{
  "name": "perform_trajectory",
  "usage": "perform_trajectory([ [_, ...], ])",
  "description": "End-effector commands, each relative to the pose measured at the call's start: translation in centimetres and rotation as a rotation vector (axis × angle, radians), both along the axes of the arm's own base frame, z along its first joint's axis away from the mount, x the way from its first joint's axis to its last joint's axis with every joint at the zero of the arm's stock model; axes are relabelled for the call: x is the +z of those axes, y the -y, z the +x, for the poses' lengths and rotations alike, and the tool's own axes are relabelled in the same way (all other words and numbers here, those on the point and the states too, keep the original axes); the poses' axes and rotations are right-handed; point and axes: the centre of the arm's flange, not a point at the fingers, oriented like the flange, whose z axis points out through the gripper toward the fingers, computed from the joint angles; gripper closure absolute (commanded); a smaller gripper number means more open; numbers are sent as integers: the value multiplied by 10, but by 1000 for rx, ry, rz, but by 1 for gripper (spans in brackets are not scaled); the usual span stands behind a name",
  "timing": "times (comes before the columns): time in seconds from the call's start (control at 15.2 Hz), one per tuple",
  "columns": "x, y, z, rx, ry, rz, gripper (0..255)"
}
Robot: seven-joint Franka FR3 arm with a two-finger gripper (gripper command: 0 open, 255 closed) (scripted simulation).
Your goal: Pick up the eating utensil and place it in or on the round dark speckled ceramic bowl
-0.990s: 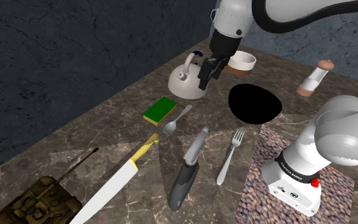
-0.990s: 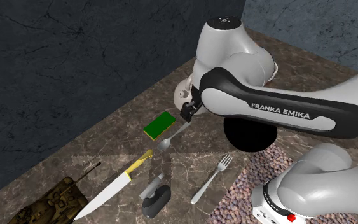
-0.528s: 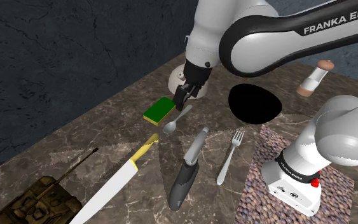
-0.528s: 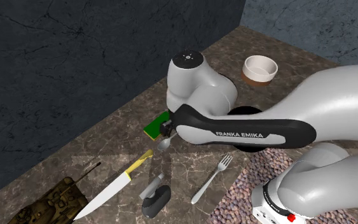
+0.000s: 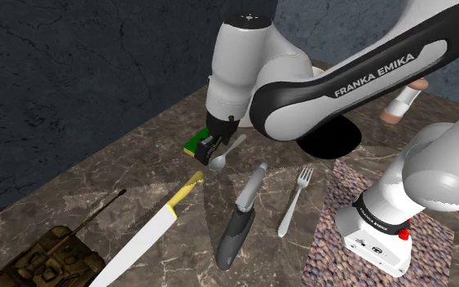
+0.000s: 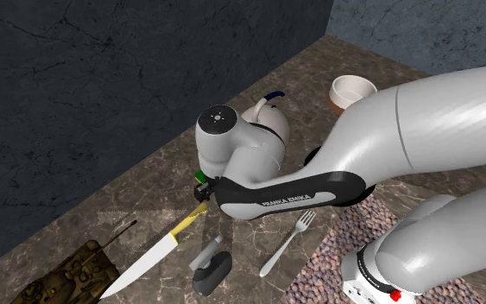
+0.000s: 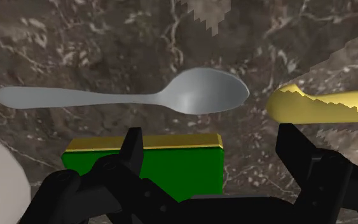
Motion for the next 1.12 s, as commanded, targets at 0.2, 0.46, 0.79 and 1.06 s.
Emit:
perform_trajectory([
  [0.2,-28,-3,4,1,2,1,0],
  [0.46,-36,-2,6,1,2,1,0],
  [0.79,-36,-2,6,1,2,1,0],
  [1.06,-36,-2,6,1,2,1,255],
])
